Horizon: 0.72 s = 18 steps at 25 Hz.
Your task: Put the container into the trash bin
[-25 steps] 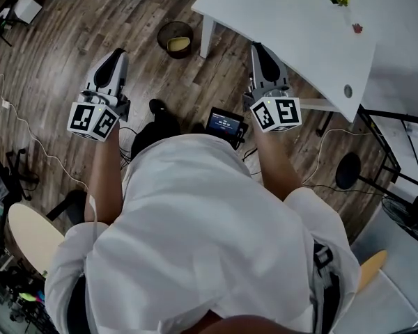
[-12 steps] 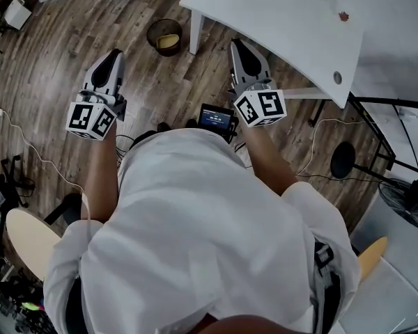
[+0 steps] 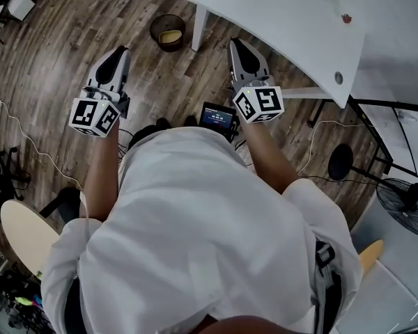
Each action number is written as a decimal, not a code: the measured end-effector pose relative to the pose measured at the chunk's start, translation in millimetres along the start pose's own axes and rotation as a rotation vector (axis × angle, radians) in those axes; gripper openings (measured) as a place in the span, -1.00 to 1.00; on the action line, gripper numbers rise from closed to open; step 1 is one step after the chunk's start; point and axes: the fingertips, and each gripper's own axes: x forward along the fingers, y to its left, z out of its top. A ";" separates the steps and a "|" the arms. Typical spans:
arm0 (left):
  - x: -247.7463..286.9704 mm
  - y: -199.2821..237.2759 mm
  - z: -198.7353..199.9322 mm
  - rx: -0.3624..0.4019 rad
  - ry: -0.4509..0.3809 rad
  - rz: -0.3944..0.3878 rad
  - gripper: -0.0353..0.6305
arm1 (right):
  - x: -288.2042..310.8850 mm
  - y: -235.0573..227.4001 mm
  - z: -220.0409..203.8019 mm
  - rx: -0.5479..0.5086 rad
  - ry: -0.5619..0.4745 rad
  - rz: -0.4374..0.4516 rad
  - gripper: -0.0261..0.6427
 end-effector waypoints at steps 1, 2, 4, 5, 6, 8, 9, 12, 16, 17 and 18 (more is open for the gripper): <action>-2.1 0.2 -0.3 0.000 0.001 0.002 -0.76 | -1.6 0.2 -0.9 -0.003 0.003 0.000 -0.82; -3.5 0.1 -1.0 -0.002 0.003 0.003 -0.76 | -3.1 0.2 -1.6 -0.005 0.006 -0.001 -0.82; -3.9 -1.2 -3.0 -0.009 0.008 0.001 -0.76 | -6.2 -1.8 -3.1 -0.004 0.009 -0.008 -0.82; -2.9 -3.3 -4.4 -0.012 0.010 -0.002 -0.76 | -8.2 -3.8 -4.3 -0.002 0.011 -0.013 -0.81; -1.3 -6.3 -5.9 -0.014 0.012 -0.006 -0.76 | -10.8 -6.3 -5.7 0.001 0.012 -0.018 -0.82; 2.1 -12.9 -9.3 -0.017 0.017 -0.017 -0.76 | -16.6 -11.6 -9.4 0.006 0.014 -0.028 -0.82; 3.1 -15.1 -10.8 -0.019 0.019 -0.021 -0.76 | -18.9 -14.0 -11.2 0.009 0.014 -0.035 -0.82; 3.1 -20.9 -13.5 -0.025 0.023 -0.038 -0.76 | -24.9 -18.7 -15.8 0.023 0.012 -0.056 -0.82; 2.9 -26.7 -16.9 -0.025 0.030 -0.038 -0.76 | -31.1 -23.4 -15.2 0.003 0.003 -0.060 -0.81; 3.2 -25.3 -17.3 -0.026 0.030 -0.034 -0.76 | -29.7 -25.3 -13.9 -0.006 -0.001 -0.060 -0.82; 3.5 -23.2 -17.8 -0.027 0.030 -0.030 -0.76 | -27.5 -27.3 -13.0 -0.013 -0.007 -0.060 -0.81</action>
